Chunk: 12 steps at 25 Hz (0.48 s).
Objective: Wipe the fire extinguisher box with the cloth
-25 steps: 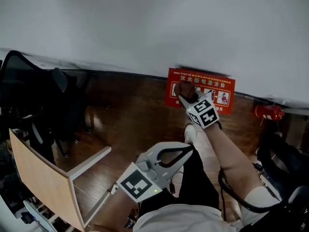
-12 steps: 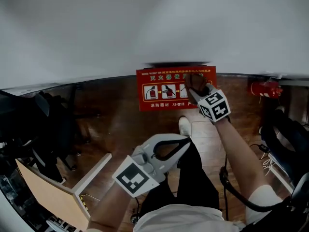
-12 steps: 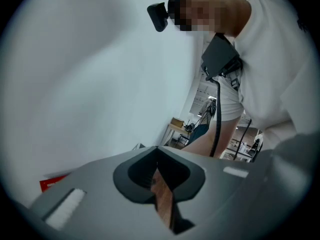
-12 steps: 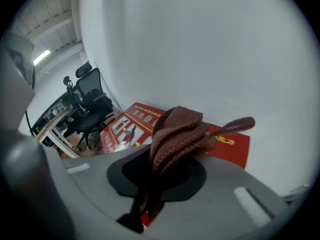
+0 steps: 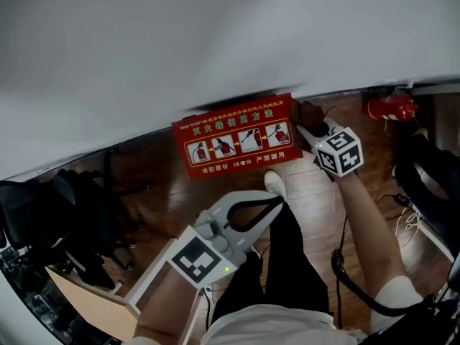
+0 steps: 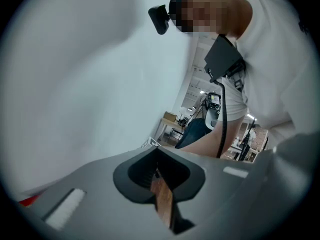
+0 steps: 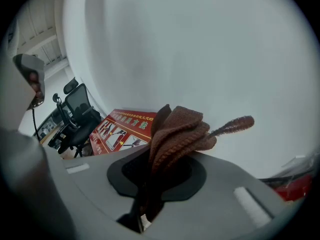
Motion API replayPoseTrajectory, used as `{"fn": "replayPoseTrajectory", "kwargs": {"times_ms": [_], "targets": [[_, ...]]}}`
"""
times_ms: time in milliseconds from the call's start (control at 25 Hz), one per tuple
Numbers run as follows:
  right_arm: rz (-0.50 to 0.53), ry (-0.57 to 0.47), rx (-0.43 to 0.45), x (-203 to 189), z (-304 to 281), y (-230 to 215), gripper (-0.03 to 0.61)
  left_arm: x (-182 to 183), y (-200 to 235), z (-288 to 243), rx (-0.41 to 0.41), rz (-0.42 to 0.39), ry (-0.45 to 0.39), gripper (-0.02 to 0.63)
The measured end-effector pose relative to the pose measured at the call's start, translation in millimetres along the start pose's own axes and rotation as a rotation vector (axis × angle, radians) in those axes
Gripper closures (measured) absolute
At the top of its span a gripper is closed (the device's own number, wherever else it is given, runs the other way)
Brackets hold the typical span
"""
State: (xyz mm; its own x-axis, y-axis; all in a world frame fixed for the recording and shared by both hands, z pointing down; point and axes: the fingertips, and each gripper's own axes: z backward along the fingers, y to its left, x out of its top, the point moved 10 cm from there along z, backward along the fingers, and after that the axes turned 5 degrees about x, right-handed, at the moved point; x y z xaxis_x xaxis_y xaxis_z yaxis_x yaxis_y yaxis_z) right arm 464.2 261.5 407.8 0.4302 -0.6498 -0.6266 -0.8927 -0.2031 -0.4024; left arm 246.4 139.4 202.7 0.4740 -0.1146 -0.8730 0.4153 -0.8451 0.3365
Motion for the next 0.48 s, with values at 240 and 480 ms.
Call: {"fn": "replayPoseTrajectory", "kwargs": {"times_ms": [240, 480], "targets": [[-0.050, -0.027, 0.036, -21, -5, -26, 0.526, -2, 13, -31, -0.022, -0.004, 0.020, 0.614], [-0.088, -0.019, 0.126, -51, -41, -39, 0.526, -15, 23, -59, -0.040, 0.008, 0.055, 0.614]]}}
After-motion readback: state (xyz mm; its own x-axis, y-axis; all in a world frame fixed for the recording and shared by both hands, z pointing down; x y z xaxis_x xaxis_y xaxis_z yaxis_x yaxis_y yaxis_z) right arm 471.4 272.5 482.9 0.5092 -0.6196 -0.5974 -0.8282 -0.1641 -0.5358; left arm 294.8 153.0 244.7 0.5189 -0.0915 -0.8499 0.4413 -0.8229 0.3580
